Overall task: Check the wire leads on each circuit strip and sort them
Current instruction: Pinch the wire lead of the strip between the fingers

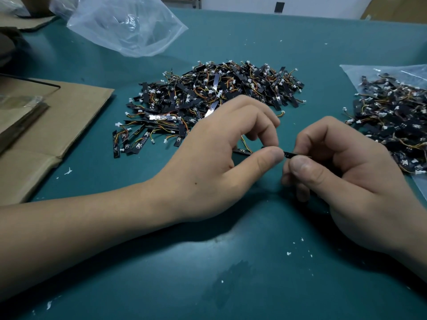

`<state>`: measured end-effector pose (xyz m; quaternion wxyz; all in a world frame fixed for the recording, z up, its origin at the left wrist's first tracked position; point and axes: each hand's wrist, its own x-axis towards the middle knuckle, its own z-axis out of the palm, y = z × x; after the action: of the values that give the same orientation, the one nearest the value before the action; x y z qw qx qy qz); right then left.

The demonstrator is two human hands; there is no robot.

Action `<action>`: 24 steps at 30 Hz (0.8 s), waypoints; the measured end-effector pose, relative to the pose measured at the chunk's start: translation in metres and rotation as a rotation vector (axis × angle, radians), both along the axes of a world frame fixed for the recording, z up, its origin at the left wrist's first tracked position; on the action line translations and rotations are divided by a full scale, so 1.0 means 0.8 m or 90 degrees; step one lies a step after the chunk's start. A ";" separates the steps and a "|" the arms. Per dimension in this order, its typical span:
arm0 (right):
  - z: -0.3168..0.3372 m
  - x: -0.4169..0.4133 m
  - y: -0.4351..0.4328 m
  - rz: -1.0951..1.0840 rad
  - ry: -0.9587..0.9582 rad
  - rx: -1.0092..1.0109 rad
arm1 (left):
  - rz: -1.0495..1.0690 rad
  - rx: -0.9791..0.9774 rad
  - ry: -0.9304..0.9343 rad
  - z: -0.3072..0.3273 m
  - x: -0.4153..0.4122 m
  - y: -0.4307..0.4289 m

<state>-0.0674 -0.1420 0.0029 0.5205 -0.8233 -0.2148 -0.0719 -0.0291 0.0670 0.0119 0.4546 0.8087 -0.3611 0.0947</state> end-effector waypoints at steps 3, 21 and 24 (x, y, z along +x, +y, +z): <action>0.000 0.000 -0.001 -0.001 0.002 0.003 | -0.013 0.014 0.008 -0.001 0.001 -0.001; -0.001 0.001 -0.001 -0.001 0.001 -0.005 | 0.027 0.026 0.021 -0.003 0.001 -0.001; -0.001 0.001 0.000 0.000 0.003 -0.003 | 0.007 0.030 0.021 -0.001 0.001 -0.001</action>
<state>-0.0669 -0.1423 0.0017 0.5193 -0.8245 -0.2138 -0.0693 -0.0280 0.0662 0.0111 0.4412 0.8224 -0.3511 0.0751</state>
